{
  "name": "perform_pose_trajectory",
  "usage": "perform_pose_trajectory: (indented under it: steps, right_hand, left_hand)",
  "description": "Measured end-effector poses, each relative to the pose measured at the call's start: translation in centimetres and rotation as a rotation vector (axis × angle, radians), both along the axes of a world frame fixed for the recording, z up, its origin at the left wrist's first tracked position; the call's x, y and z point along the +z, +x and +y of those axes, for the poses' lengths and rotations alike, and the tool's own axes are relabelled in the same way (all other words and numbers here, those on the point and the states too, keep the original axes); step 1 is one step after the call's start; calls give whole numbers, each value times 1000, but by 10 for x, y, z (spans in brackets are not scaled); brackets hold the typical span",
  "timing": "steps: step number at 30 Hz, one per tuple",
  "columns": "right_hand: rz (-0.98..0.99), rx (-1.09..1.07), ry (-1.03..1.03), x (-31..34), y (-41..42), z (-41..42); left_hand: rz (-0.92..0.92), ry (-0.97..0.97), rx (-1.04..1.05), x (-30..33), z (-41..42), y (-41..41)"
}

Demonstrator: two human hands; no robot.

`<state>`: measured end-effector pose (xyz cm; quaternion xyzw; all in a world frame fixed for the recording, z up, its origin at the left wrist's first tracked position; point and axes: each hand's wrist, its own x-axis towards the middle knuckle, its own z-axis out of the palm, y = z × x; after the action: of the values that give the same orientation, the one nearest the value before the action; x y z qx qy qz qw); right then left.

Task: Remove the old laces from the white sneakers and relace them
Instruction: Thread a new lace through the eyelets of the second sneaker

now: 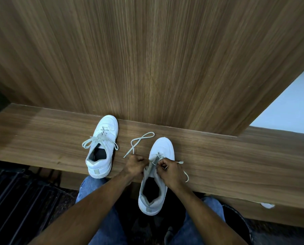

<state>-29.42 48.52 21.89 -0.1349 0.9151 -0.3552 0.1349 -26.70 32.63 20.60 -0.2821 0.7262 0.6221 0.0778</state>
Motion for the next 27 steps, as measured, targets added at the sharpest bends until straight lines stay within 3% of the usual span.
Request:
perform_pose_trajectory:
  steps: [7,12,16,22,24,27]
  right_hand:
    - [41,26,81,4,-3,-9]
    - [119,49,181,8,-6,-17]
    - [135,68,183,7,-3,-16]
    - [243,92,275,7,-3,-4]
    - [294,113,303,11,-2,-3]
    - [293,154,376,14,2,-1]
  left_hand:
    - [21,-93,-30,9,4,4]
    - [-80,235,71,21,2,7]
    - [-109,290,-43,29,4,7]
    - [-181,66,-98,41,0,-17]
    - [-145,189,62,53,-3,-22]
    - [70,388,422,72,-24,-38]
